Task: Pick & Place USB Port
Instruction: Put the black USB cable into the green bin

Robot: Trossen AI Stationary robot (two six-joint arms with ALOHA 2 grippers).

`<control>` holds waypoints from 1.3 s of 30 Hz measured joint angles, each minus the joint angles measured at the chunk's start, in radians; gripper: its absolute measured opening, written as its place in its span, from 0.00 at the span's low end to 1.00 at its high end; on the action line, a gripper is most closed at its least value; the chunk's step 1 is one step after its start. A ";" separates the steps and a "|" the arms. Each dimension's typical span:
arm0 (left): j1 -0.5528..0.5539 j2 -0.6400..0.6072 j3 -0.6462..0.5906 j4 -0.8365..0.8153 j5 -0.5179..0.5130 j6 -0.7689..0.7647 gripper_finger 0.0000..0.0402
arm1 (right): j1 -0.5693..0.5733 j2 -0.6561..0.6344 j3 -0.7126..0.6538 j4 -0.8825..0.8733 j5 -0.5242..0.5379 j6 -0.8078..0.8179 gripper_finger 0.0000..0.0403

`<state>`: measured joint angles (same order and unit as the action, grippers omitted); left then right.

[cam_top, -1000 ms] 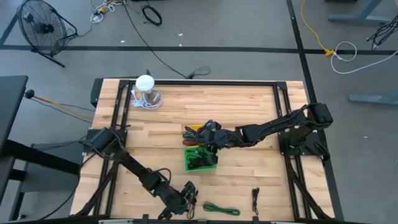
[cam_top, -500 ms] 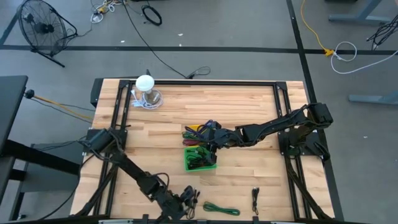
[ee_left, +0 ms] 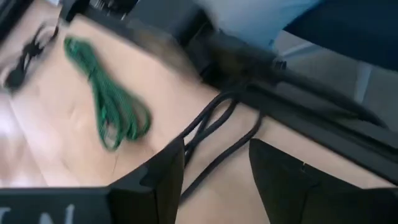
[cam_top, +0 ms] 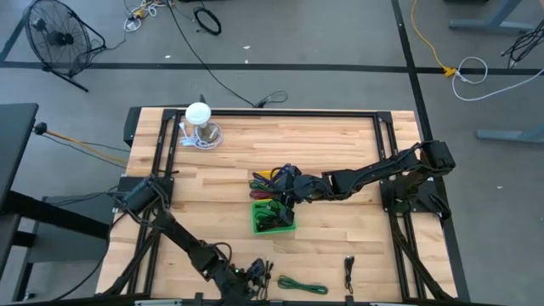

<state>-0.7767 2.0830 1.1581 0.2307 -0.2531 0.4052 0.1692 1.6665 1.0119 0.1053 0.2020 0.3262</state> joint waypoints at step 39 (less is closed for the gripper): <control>0.033 0.029 0.022 -0.030 0.001 0.059 0.01 | 0.002 0.000 0.000 0.008 0.000 0.033 0.18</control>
<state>-0.7437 2.1116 1.1799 0.2002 -0.2524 0.4644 0.1711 1.6665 1.0119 0.1130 0.2018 0.3595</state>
